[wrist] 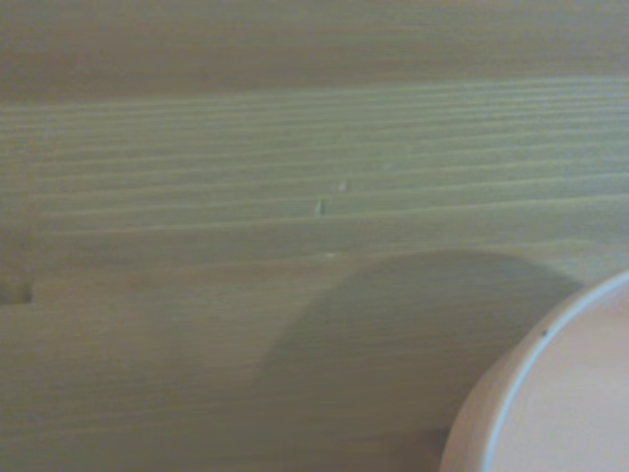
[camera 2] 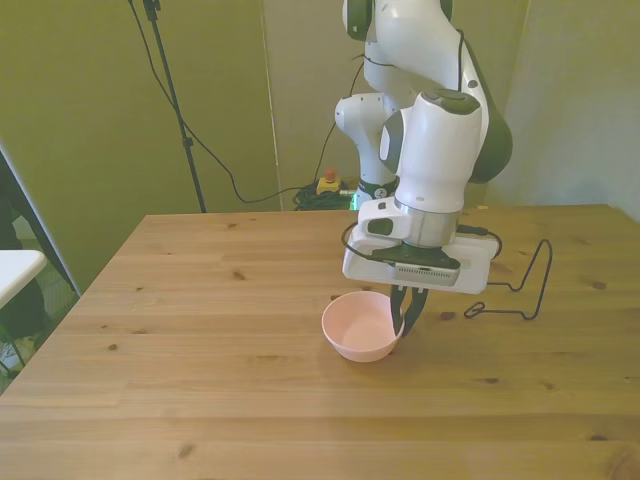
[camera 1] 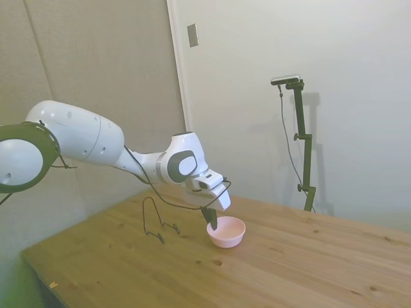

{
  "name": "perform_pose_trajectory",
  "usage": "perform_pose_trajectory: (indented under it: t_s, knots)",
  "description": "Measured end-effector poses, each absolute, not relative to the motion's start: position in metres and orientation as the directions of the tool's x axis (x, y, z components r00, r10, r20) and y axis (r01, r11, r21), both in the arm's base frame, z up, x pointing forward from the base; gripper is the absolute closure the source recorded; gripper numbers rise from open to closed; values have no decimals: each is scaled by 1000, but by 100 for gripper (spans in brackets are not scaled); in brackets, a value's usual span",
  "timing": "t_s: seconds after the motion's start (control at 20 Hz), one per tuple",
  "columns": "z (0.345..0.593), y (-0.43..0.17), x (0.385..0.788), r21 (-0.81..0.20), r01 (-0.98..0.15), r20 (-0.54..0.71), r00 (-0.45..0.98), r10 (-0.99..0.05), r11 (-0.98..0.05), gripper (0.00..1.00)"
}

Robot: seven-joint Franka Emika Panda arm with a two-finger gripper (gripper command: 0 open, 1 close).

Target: Load the bowl

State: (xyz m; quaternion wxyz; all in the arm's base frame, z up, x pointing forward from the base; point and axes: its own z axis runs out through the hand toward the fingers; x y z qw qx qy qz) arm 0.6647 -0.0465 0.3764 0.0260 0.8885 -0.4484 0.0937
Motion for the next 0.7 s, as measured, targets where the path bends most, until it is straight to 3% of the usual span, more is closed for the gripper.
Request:
perform_pose_trajectory:
  t_s: [0.2,0.5,0.55,0.7]
  knots:
    - [404,-34,661,-88,-780,166,602,-781,-620,100]
    - [484,13,620,-176,-706,115,677,-727,-686,100]
    - [499,18,595,-182,-688,113,695,-710,-702,100]
    - [495,22,591,-180,-681,112,703,-702,-710,100]
